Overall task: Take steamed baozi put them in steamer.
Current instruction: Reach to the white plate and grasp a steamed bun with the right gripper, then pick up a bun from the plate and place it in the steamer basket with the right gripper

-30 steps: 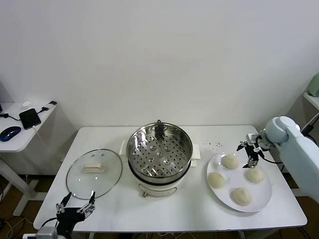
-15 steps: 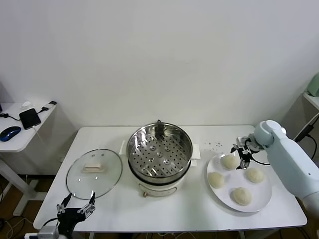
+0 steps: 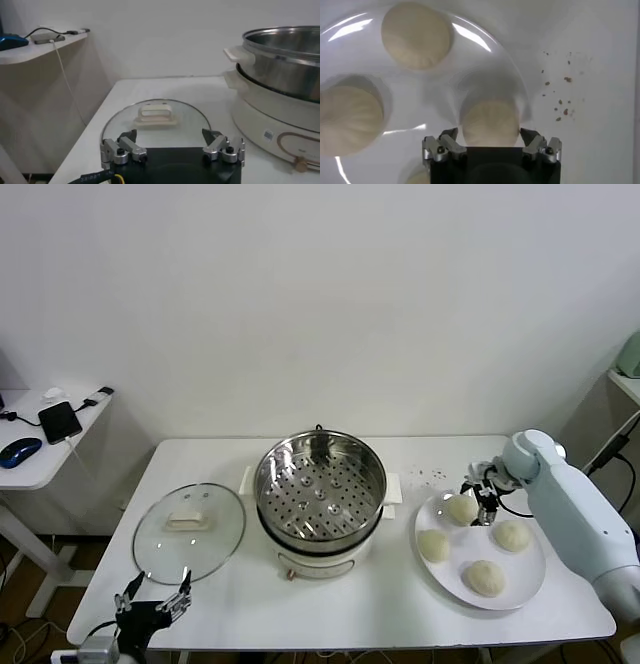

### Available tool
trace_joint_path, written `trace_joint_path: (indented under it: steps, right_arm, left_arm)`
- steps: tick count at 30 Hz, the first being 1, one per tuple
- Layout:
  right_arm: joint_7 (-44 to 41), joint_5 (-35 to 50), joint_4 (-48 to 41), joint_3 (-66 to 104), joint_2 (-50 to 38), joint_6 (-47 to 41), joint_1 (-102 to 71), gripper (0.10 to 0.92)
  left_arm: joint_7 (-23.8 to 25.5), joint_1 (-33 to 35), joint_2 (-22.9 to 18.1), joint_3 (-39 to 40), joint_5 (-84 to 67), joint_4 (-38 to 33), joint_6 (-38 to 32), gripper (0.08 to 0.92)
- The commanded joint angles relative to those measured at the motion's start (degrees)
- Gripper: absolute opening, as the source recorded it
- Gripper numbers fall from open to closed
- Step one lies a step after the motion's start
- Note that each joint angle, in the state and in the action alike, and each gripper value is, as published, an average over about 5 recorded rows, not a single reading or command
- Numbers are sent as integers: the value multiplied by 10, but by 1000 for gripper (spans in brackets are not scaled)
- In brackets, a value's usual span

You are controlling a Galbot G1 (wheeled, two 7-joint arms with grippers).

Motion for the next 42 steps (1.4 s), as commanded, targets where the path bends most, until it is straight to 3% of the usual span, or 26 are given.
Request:
trace_joint_path:
  steps: [1,5,11,18,27,33,37,42]
  right_arm:
    - [7,-4,-9,2,5,1,0,821]
    - [9,-3,-9,2,4,0,1,776]
    - [11,5,-8,3,3,-2,1,634]
    - [2,56,28,-8,-23,-22,12,562]
    - [-50,234,100,-171,-87,-92,175,546]
    - [-90,358,29,-341,-10,-109,410,547]
    - [-124,419,-62,-400,84,-48,484,551]
    - [-150,492,-206,-443,204,186,513,551]
  left_arm:
    - [0,2,0,1,1,-1,-1,823]
    - [0,2,-1,2,2,0,-1,823]
    - [0,1,-1,3,3,2,-1,823]
    - [0,0,0,8,4,3,-2,823]
    - [-4,-5,6,16,24,9,-9,823]
    - [-8,-7,12,8,31,6,-16,823]
    - [-13,-5,13,4,26,6,-21,823]
    - [-18,3,12,-1,17,5,-27,823]
